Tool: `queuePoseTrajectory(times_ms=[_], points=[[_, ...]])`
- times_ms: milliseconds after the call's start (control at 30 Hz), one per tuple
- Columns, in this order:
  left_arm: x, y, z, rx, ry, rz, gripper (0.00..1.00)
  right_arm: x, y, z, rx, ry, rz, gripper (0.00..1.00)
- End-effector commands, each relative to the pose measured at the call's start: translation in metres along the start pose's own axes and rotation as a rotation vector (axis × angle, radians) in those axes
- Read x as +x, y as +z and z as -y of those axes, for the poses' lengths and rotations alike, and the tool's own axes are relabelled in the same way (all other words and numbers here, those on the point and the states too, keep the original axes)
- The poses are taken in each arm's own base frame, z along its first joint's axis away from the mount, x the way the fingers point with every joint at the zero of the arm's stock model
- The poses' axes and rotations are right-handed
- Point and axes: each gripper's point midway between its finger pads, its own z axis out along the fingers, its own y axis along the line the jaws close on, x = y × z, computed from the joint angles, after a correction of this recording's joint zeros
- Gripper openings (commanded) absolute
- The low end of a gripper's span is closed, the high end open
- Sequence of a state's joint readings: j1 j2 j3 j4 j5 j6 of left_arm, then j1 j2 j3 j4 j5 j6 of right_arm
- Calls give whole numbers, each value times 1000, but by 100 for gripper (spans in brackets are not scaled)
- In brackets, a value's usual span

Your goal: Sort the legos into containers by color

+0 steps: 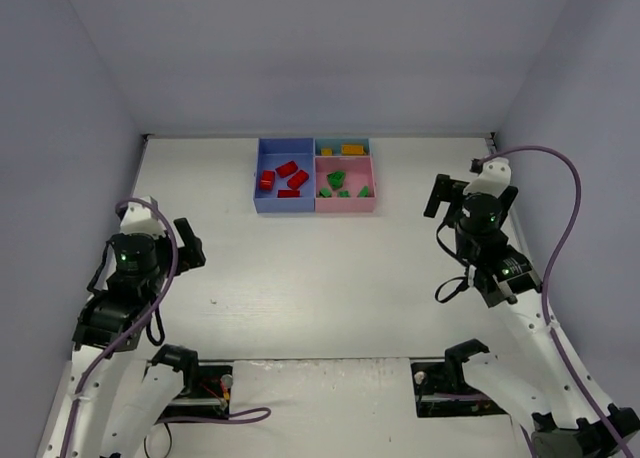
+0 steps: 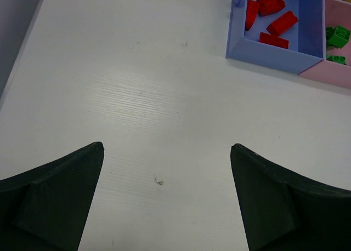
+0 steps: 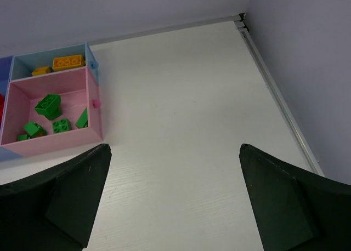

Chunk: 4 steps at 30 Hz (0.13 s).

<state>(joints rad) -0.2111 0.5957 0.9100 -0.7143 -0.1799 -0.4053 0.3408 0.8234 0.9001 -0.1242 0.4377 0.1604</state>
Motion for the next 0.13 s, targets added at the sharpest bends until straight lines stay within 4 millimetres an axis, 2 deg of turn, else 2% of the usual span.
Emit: queuePoseTrajectory(times_ms=[0,100], points=[[-19,0,8,24,-11,44,92,-26,4,-5,0,55,63,100],[-19,2,9,25,-3,37,92,-27,2,-6,-8,72,71,100]])
